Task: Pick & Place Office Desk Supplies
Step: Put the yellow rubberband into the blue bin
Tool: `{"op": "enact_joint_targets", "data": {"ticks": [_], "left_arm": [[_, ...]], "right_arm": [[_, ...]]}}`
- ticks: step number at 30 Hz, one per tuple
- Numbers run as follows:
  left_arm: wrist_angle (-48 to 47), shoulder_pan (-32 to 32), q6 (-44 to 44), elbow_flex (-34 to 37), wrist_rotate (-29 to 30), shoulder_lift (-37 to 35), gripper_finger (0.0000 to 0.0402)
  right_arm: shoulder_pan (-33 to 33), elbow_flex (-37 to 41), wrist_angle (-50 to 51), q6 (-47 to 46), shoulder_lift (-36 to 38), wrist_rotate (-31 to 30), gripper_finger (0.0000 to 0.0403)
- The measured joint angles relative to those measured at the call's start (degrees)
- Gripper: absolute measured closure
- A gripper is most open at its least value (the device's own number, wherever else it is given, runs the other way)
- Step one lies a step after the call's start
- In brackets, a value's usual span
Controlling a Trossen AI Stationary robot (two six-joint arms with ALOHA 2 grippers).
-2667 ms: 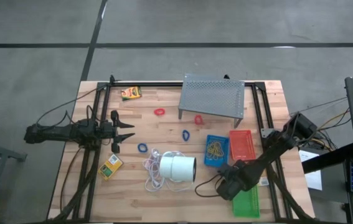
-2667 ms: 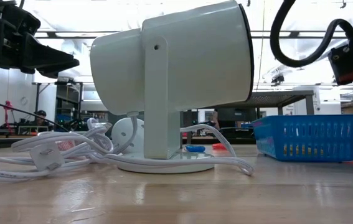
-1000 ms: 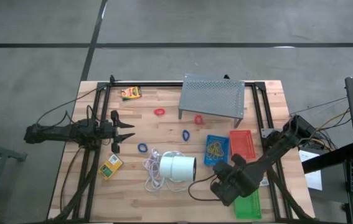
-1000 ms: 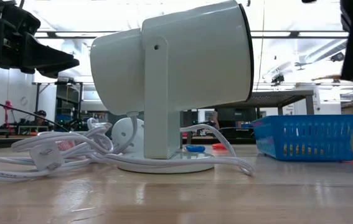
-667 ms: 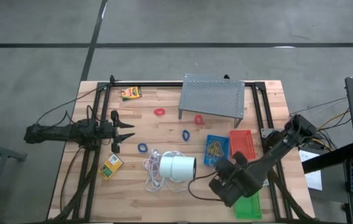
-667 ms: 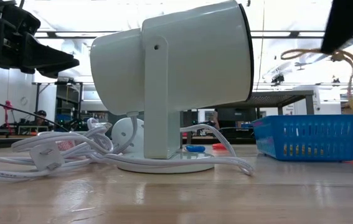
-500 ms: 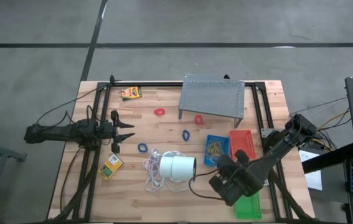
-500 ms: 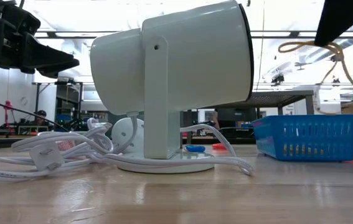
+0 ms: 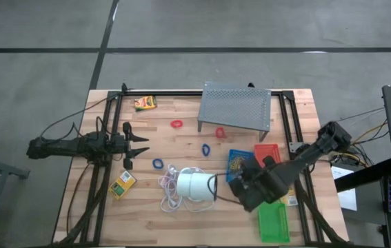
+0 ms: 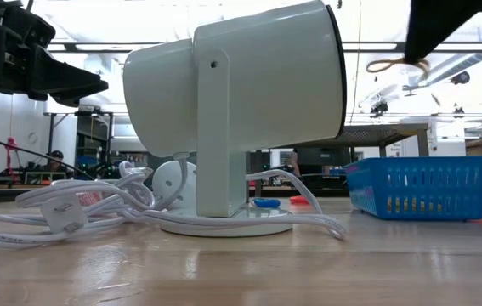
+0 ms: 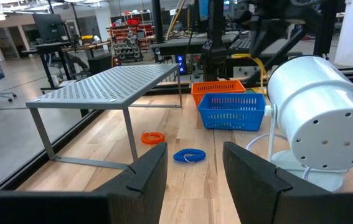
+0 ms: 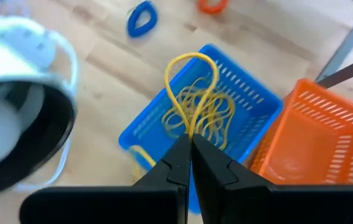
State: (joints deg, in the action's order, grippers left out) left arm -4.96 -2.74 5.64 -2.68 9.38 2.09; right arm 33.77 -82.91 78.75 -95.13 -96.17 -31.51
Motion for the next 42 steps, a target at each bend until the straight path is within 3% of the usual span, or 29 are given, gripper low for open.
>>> {"op": "enact_joint_targets", "data": {"ticks": [10, 20, 31, 42], "left_arm": [[-0.01, 0.01, 0.01, 0.00, 0.01, 0.00, 0.0242], [0.01, 0.01, 0.01, -0.01, 0.01, 0.00, 0.0242], [-0.01, 0.01, 0.01, 0.00, -0.01, 0.00, 0.0242], [0.01, 0.01, 0.01, 0.00, 0.01, 0.00, 0.0242]], "right_arm": [[-6.08, 0.04, 3.85, 2.10, 1.06, 0.21, 0.0395], [-7.87, 1.84, 2.35, 3.80, 1.12, 1.87, 0.0395], [-9.31, 13.90, -9.85, 4.27, 6.56, 5.77, 0.0395], [-13.90, 27.73, -26.99, 8.43, 9.48, 14.04, 0.0395]]}}
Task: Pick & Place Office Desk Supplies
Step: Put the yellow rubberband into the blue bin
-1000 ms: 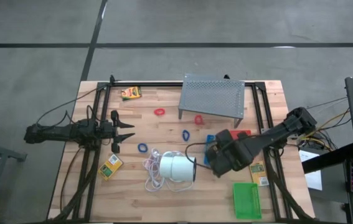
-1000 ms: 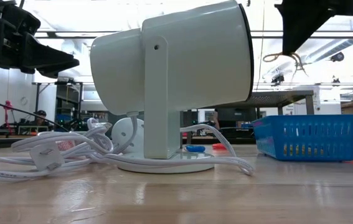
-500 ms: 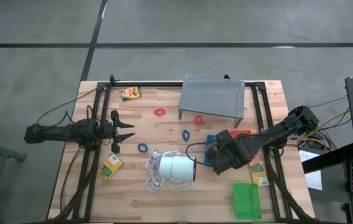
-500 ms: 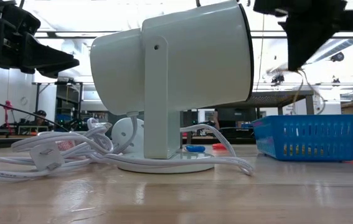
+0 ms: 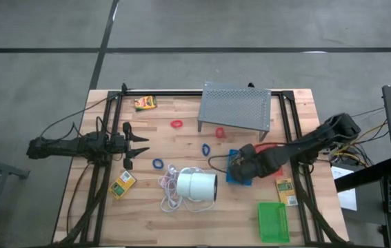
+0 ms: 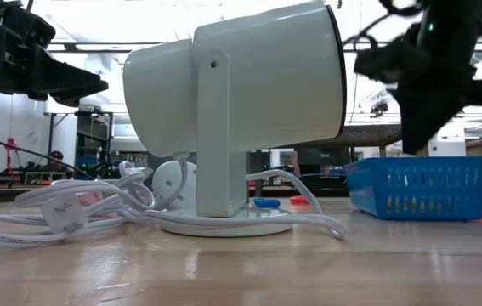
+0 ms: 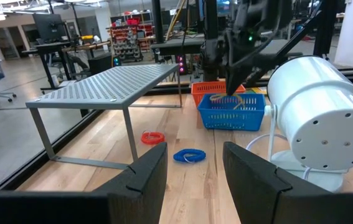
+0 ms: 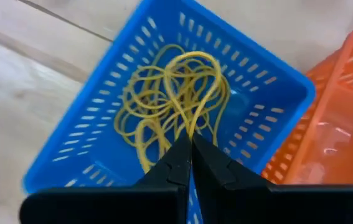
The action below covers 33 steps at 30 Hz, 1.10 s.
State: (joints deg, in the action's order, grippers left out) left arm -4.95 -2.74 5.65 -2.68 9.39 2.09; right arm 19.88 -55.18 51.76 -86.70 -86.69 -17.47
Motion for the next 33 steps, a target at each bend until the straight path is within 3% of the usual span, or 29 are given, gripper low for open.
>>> {"op": "enact_joint_targets", "data": {"ticks": [19, 33], "left_arm": [[-0.02, 0.01, 0.00, -0.01, 0.00, 0.00, 0.0242], [-0.02, 0.01, -0.02, -0.02, 0.00, 0.00, 0.0242]], "right_arm": [[-0.81, 3.75, -6.01, 1.17, -0.81, 2.63, 0.0394], [-0.81, 8.38, -11.24, -2.84, -0.84, 4.08, 0.0394]]}}
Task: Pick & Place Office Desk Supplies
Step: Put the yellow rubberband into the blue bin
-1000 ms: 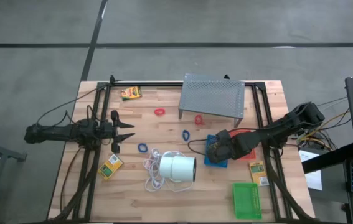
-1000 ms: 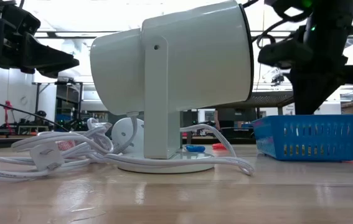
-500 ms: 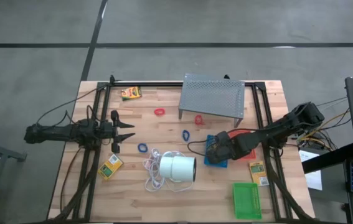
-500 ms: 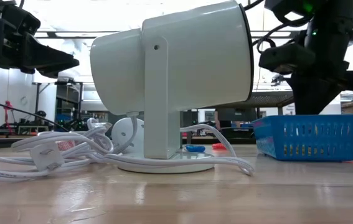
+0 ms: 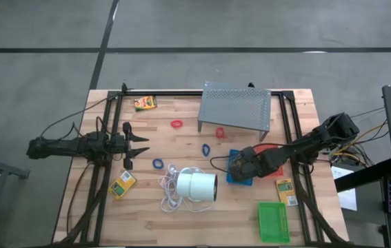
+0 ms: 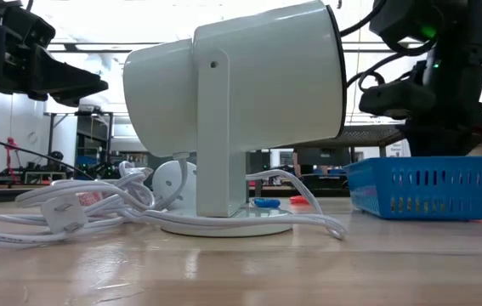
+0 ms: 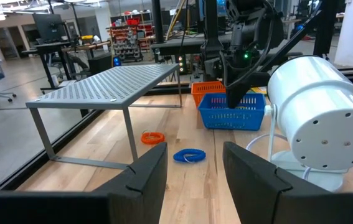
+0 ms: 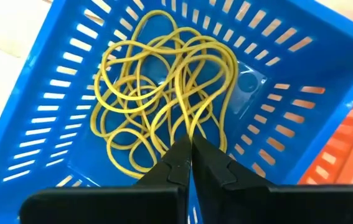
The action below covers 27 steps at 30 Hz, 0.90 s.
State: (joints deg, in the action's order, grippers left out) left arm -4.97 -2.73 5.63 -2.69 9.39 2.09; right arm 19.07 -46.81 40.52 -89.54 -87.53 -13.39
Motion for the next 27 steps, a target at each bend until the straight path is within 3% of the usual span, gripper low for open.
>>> {"op": "enact_joint_targets", "data": {"ticks": [22, 27], "left_arm": [[0.01, 0.00, 0.01, 0.00, 0.00, 0.00, 0.0243], [0.01, 0.00, 0.00, 0.00, 0.00, 0.00, 0.0243]], "right_arm": [[0.00, -0.42, -0.33, 3.36, 0.00, -2.92, 0.0394], [0.00, -0.64, -0.40, 2.49, 0.00, -3.04, 0.0371]]}}
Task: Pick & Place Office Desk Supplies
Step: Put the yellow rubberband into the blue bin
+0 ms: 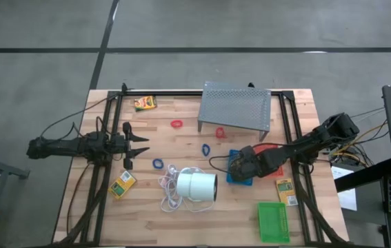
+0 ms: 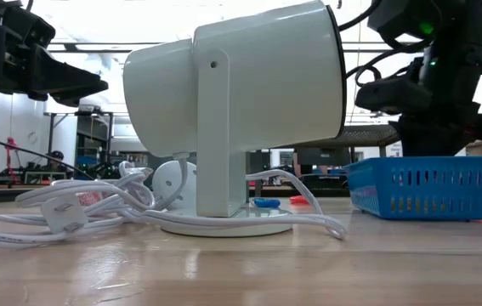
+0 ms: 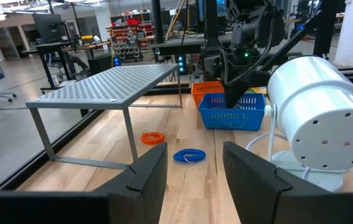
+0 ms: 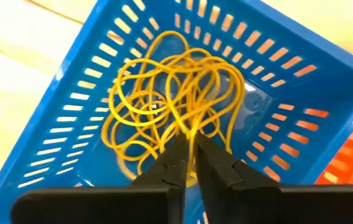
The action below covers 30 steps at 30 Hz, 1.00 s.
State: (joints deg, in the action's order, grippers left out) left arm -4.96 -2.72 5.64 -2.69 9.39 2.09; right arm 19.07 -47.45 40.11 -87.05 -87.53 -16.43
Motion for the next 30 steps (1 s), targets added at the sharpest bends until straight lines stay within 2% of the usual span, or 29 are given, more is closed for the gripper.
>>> {"op": "enact_joint_targets", "data": {"ticks": [8, 14, 26, 30], "left_arm": [[-0.01, 0.00, 0.01, 0.01, 0.00, 0.00, 0.0243], [0.01, 0.00, 0.01, 0.02, 0.00, 0.00, 0.0243], [0.01, -0.01, 0.01, 0.02, 0.00, 0.00, 0.0242], [0.01, -0.01, -0.01, 0.01, 0.00, 0.00, 0.0242]], "right_arm": [[0.00, -0.98, -0.19, 0.70, 0.00, -0.02, 0.0307], [0.02, -1.72, -0.22, 2.41, 0.00, -0.09, 0.0275], [0.00, -2.71, 0.04, 2.21, 0.00, -0.30, 0.0271], [0.55, -5.64, 2.73, 5.69, 0.47, -6.02, 0.0267]]}}
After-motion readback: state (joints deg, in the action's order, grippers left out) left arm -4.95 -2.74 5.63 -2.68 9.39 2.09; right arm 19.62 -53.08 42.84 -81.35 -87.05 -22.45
